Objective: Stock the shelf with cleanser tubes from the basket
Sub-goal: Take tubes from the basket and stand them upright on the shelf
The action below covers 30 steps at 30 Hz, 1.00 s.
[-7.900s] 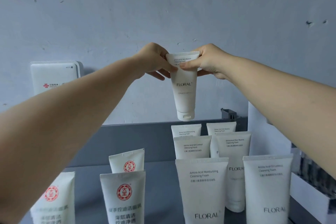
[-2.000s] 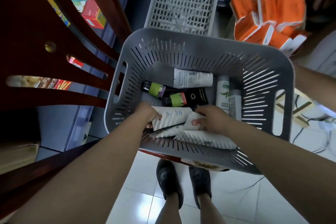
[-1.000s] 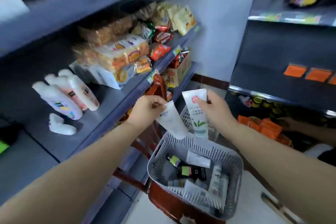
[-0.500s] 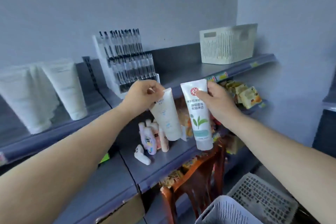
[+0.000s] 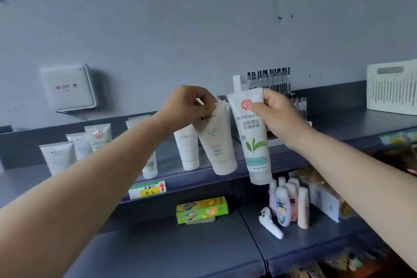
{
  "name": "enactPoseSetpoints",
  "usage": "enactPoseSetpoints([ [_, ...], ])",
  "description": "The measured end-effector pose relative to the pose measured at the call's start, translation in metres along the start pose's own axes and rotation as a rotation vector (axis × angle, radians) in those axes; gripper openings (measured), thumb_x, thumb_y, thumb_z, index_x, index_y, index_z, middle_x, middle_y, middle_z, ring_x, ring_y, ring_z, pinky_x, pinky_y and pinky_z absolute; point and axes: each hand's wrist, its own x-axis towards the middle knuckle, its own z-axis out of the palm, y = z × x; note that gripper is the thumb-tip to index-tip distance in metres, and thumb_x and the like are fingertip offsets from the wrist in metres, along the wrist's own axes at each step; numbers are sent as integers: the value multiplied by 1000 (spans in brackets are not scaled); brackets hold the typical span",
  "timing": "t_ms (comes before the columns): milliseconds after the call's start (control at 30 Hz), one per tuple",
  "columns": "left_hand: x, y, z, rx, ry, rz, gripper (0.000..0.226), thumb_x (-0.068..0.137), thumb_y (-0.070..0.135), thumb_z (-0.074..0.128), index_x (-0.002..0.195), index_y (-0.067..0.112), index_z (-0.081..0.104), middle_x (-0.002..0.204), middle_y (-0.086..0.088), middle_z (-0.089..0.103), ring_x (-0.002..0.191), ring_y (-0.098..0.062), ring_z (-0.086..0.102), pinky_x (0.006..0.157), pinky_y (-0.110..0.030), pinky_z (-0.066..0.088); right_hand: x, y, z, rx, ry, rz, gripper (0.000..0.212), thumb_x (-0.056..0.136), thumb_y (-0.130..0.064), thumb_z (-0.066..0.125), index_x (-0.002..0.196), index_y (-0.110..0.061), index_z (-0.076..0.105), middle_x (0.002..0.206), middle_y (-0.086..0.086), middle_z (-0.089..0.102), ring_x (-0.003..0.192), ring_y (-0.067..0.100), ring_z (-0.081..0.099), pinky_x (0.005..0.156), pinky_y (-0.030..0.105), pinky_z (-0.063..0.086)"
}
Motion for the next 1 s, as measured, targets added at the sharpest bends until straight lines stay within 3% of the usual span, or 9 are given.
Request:
enactPoseSetpoints([
  [133, -9, -23, -53, 35, 51, -32, 24, 85, 6, 61, 69, 23, 63, 53, 19, 60, 51, 2, 55, 60, -15, 45, 23, -17, 48, 40, -31, -32, 15, 88, -9, 55, 99, 0, 59, 105, 19, 66, 101, 34, 63, 90, 50, 49],
  [267, -20, -41, -104, 77, 119, -50, 20, 86, 4, 60, 73, 19, 63, 64, 13, 59, 46, 8, 53, 49, -4, 41, 40, -35, 95, 80, -81, -85, 24, 84, -16, 58, 98, 4, 57, 105, 25, 64, 89, 28, 61, 87, 48, 49],
  [400, -30, -64, -154, 120, 193, -80, 20, 85, 4, 60, 73, 20, 63, 64, 13, 58, 44, 9, 51, 47, -1, 37, 50, -56, 143, 136, -113, -116, 36, 74, -26, 57, 94, 3, 57, 86, 11, 60, 80, 19, 54, 74, 36, 45],
  [467, -34, -77, -177, 122, 232, -89, 22, 85, 4, 61, 71, 20, 62, 63, 14, 58, 46, 6, 51, 53, -5, 40, 56, -64, 165, 155, -116, -132, 39, 72, -28, 56, 94, 5, 56, 84, 10, 57, 78, 19, 52, 72, 35, 42],
  [533, -38, -89, -200, 147, 271, -95, 26, 84, 5, 62, 67, 25, 62, 64, 16, 58, 55, -1, 53, 58, -9, 41, 62, -71, 187, 167, -122, -149, 37, 75, -25, 58, 95, 7, 54, 81, 9, 55, 75, 18, 51, 68, 32, 41],
  [667, -39, -111, -238, 176, 323, -108, 27, 84, 6, 62, 66, 26, 61, 67, 13, 56, 60, -6, 49, 46, -1, 34, 78, -83, 221, 197, -121, -179, 21, 88, -11, 55, 99, 6, 55, 84, 9, 57, 76, 19, 53, 69, 32, 42],
  [767, -34, -126, -260, 169, 339, -99, 29, 84, 6, 62, 65, 28, 60, 68, 12, 56, 61, -6, 48, 54, -9, 39, 90, -93, 241, 230, -94, -195, 5, 89, -12, 54, 88, -8, 57, 81, 5, 59, 77, 19, 54, 71, 32, 43],
  [867, -25, -137, -274, 166, 349, -94, 26, 85, 6, 61, 67, 25, 61, 71, 12, 56, 62, -6, 48, 59, -19, 38, 104, -99, 255, 263, -65, -195, 7, 89, -12, 53, 83, -14, 55, 74, 1, 56, 71, 17, 51, 67, 29, 41],
  [1000, -8, -151, -286, 205, 375, -90, 14, 85, 8, 62, 77, 19, 63, 73, 14, 55, 63, -2, 48, 54, -5, 38, 124, -101, 268, 279, -24, -177, 17, 89, -11, 53, 74, -18, 52, 67, -2, 53, 61, 11, 49, 58, 24, 39],
])
